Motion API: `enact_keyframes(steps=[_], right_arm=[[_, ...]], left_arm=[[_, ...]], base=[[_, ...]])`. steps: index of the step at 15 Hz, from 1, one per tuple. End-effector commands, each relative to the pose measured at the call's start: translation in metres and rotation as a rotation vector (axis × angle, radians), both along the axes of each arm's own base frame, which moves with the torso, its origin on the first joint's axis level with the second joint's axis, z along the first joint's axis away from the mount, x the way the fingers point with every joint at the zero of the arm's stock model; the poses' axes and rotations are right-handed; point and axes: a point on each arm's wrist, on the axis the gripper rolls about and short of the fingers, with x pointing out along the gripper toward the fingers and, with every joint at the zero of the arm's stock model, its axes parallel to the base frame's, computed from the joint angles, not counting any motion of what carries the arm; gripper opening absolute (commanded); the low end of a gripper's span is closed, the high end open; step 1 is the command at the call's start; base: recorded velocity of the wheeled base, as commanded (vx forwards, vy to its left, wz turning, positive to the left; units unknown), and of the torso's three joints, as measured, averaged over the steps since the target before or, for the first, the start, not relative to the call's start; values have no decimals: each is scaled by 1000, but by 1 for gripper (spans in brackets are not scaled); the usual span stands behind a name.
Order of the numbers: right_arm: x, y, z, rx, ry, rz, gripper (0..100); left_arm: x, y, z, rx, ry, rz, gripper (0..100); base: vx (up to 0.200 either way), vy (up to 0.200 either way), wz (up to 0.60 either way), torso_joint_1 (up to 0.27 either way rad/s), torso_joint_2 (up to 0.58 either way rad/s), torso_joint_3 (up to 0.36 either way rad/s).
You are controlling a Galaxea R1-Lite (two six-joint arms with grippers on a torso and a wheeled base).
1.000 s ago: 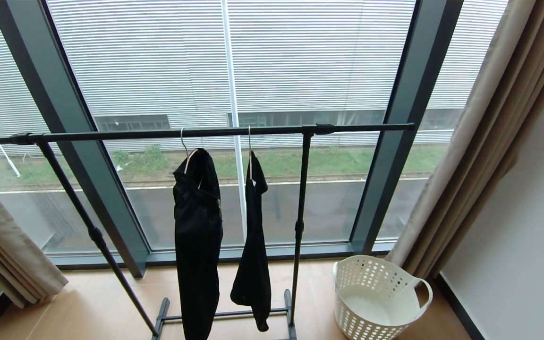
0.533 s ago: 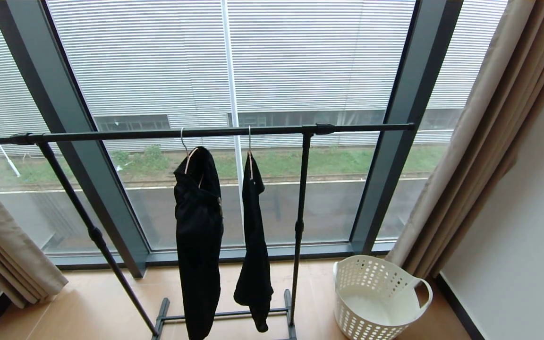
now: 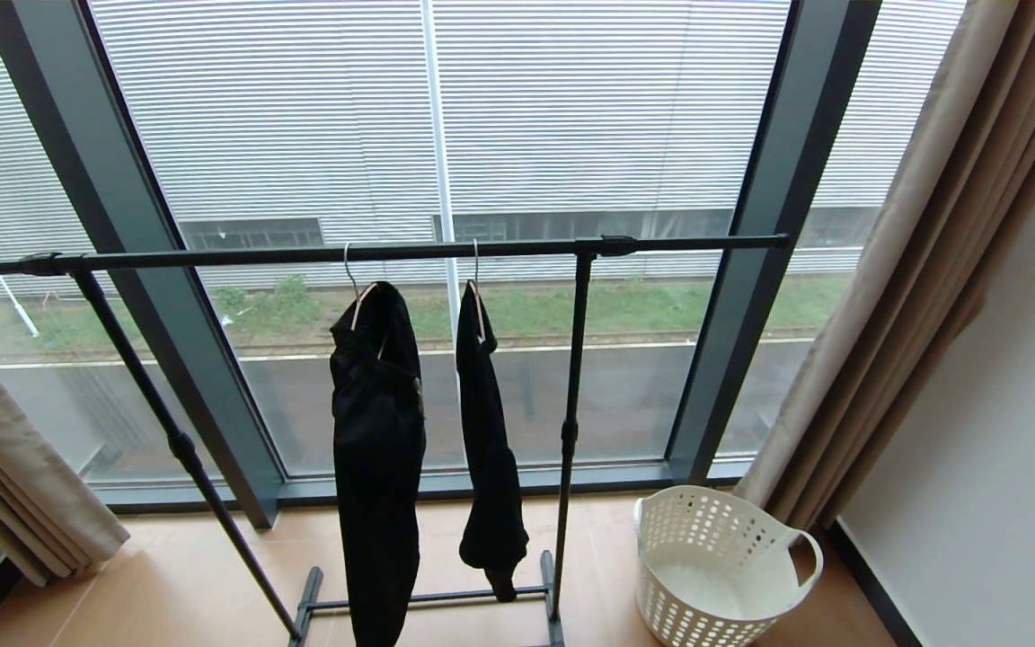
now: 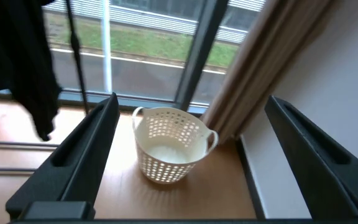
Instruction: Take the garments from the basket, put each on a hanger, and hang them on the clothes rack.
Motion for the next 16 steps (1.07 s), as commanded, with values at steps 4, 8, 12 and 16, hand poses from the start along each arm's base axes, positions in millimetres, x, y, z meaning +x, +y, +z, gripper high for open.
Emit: enact_keyframes(steps=[4,8,12,16], right_arm=[[0,0,-1,2,1,9,100],[1,-1,0,3,20,49,100],[1,-1,0,3,23,81,100],[-8,-2,-3,7,-94,63,100]], left_arm=[[-14,4,-3,-33,-167,-12,100],[-12,4,-2,-20,-143,1,100],[-9,-4,-1,21,-76,208,100],[-18,-6,-3,-5,-201,103,100]], base=[[0,0,0,0,0,0],[0,0,0,0,0,0],[0,0,0,0,0,0],[0,0,0,0,0,0]])
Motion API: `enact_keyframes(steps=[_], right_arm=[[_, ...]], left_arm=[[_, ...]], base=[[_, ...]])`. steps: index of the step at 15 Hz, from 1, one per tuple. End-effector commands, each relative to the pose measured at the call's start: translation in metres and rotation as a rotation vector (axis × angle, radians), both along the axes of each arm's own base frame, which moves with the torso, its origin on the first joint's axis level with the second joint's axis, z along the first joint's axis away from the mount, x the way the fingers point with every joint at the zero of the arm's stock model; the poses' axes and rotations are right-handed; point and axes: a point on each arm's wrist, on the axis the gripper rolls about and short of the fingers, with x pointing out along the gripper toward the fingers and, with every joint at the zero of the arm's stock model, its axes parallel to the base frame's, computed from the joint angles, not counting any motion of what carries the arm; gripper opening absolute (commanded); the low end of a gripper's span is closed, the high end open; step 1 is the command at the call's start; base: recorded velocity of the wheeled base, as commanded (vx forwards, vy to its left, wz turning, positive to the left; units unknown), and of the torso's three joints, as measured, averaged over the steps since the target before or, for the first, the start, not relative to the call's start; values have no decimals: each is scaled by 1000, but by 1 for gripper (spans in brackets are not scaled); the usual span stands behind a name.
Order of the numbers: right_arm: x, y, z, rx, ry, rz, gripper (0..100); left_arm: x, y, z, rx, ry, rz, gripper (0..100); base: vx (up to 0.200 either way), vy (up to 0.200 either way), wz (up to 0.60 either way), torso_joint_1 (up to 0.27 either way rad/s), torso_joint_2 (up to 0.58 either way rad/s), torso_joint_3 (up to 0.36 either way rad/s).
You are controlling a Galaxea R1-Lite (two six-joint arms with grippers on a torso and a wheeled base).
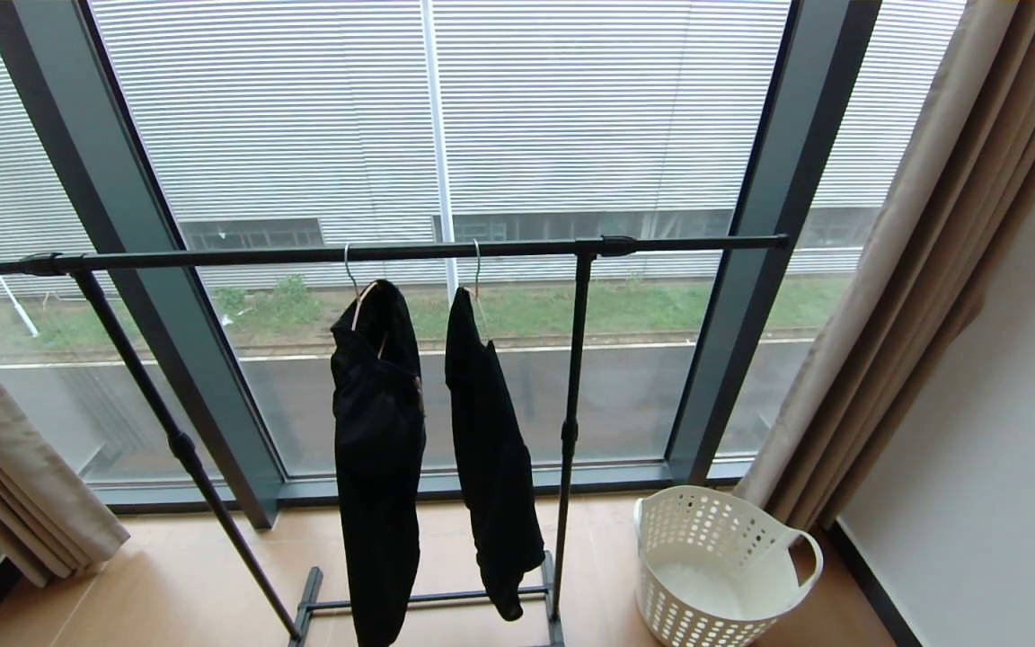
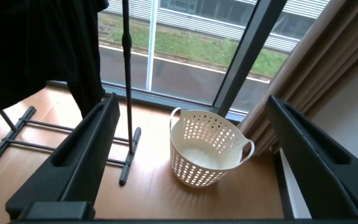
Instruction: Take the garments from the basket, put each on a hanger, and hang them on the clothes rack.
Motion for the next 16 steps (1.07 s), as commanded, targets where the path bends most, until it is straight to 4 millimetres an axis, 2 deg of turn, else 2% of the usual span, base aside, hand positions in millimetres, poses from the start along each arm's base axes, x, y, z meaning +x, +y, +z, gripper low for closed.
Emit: enact_keyframes(steps=[1,3,4,6,8,10,13,16], right_arm=[[-4,-1,-2,23,-57,-56,100],[-4,-2,-2,30,-55,-84,100],[-4,-4,-3,94,-56,-187,100],[-4,-5,-2,138,-59,-242,100],[-4,-5,-3,130,-57,-242,100],[-4,-5,-3,103,-55,-223,100],[-4,-1,-3,30,-56,-44,100],[-4,-1,-3,24,-58,-23,100]], left_arm=[[-2,0,-1,-11,-34,24,100],[-2,0,-1,-12,-32,29,100],[-2,0,-1,-8,-32,26,100],[-2,0,-1,-6,-34,23,100],[-2,0,-1,-6,-34,24,100],[-2,0,-1,-6,-33,24,100],[-2,0,-1,-6,-34,24,100],[-2,0,-1,-6,-34,24,100]], base=[[0,0,0,0,0,0],[0,0,0,0,0,0],[0,0,0,0,0,0],[0,0,0,0,0,0],[0,0,0,0,0,0],[0,0,0,0,0,0],[0,0,0,0,0,0],[0,0,0,0,0,0]])
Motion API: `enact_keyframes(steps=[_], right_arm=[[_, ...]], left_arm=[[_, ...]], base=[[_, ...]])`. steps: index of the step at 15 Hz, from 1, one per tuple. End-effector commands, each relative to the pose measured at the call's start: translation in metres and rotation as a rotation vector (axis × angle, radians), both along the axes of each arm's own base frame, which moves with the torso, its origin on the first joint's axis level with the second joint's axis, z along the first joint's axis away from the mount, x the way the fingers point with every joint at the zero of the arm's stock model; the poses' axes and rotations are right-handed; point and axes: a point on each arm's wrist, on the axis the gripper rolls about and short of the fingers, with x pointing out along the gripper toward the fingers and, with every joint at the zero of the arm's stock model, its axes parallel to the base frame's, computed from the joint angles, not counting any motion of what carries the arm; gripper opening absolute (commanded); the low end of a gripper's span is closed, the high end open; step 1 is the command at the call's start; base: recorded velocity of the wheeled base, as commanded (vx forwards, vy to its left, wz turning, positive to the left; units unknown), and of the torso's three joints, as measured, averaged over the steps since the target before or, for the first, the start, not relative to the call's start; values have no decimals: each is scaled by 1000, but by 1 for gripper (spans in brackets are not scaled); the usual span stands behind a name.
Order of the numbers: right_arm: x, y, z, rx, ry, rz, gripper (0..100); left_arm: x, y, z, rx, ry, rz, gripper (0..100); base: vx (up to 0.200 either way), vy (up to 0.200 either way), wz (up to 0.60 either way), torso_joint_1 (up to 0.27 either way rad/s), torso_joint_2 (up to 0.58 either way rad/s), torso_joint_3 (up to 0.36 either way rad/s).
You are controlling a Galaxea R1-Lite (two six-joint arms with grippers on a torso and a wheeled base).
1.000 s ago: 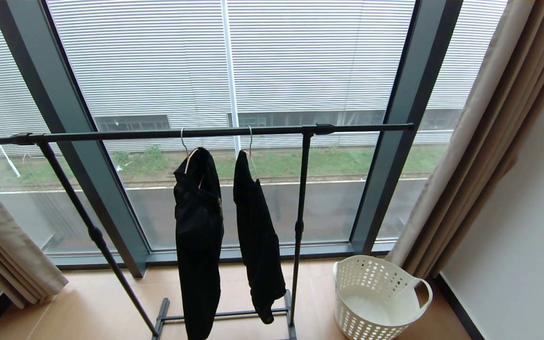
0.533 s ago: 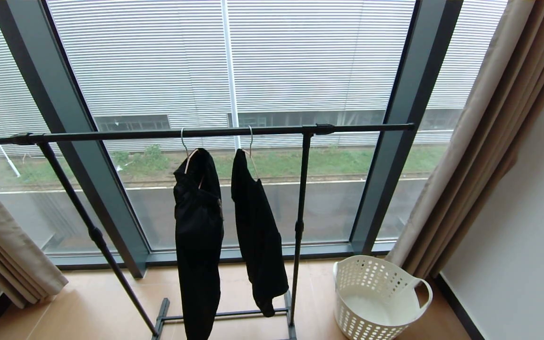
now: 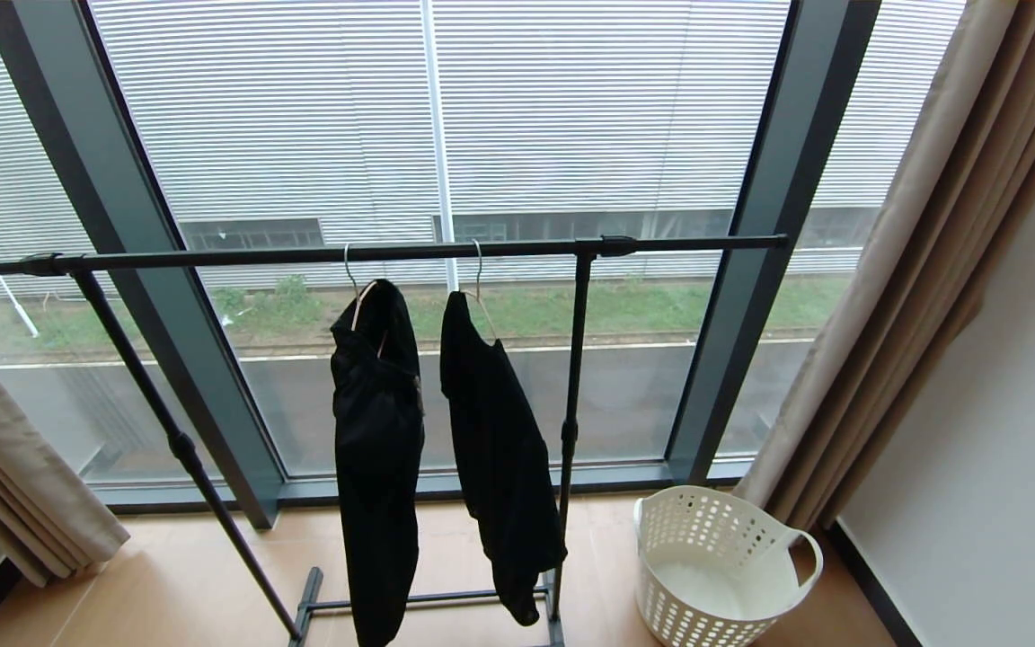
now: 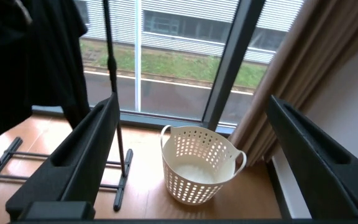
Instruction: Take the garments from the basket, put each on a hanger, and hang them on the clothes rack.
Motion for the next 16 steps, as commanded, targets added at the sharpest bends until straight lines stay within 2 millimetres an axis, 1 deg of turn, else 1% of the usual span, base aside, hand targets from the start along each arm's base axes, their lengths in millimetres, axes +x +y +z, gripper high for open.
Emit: enact_keyframes(steps=[1,16], right_arm=[[0,0,0,-1,-1,1,100],[0,0,0,4,-1,-8,100]], left_arm=[[0,0,0,0,1,1,100],[0,0,0,0,-1,1,100]], base=[[0,0,0,0,0,0],[0,0,0,0,0,0]])
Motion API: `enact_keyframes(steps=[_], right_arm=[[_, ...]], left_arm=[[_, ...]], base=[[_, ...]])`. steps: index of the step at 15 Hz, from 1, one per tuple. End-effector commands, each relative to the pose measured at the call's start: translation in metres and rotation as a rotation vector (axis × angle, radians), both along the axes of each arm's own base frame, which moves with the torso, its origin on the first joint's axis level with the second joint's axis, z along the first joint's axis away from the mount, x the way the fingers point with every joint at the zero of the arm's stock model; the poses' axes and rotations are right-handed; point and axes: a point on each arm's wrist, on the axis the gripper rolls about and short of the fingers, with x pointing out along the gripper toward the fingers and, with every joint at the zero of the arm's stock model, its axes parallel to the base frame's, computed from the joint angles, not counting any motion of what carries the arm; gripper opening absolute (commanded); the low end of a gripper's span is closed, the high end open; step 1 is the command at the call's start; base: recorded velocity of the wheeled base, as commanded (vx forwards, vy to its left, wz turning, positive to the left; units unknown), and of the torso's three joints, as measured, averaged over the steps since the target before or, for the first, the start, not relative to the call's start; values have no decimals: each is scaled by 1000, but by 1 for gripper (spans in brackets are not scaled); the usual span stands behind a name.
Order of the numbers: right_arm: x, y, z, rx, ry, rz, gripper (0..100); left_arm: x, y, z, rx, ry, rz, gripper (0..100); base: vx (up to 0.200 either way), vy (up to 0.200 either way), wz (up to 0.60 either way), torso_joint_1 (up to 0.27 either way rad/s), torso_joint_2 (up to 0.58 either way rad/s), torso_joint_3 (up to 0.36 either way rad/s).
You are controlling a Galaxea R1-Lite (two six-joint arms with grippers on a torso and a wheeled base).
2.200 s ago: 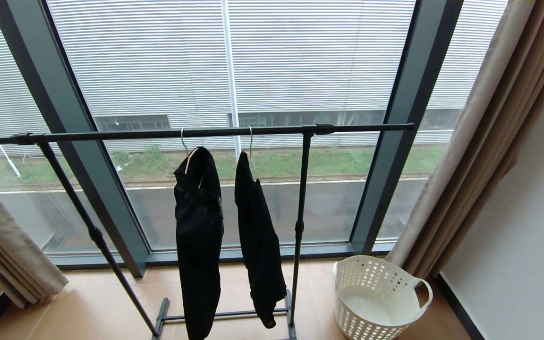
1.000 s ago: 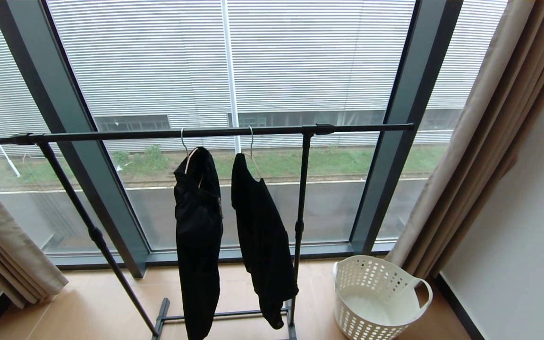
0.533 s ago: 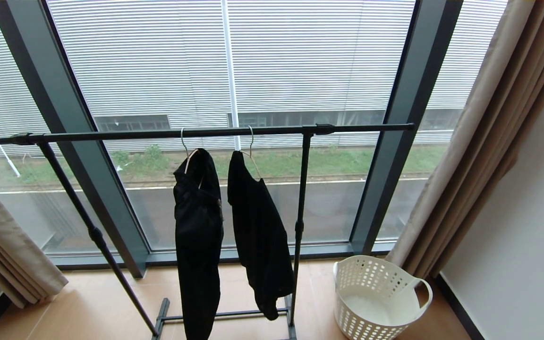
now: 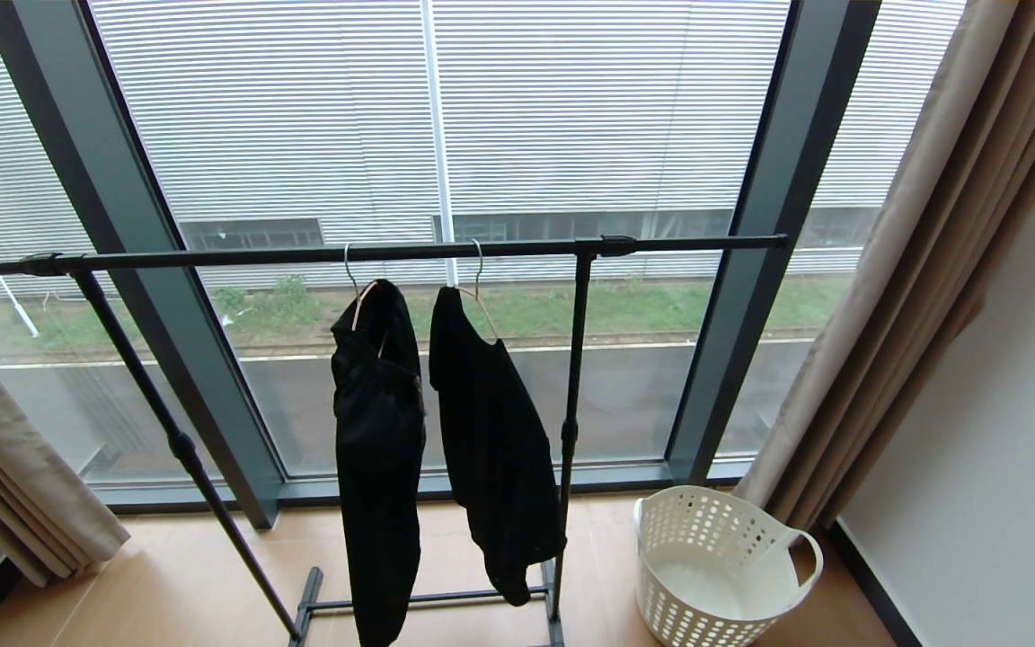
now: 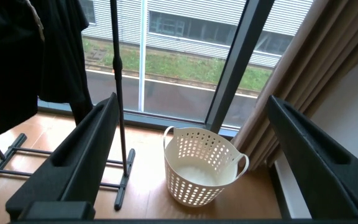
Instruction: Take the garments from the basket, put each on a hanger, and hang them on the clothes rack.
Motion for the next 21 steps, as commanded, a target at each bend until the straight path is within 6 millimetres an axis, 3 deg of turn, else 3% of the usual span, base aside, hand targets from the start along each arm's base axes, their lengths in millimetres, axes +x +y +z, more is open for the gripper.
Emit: enact_keyframes(steps=[1,21], right_arm=[[0,0,0,-1,-2,0,100],[0,0,0,1,-1,-3,100]], left_arm=[[0,0,0,0,0,0,100],[0,0,0,0,-2,0,100]], base=[[0,0,0,0,0,0],[0,0,0,0,0,0]])
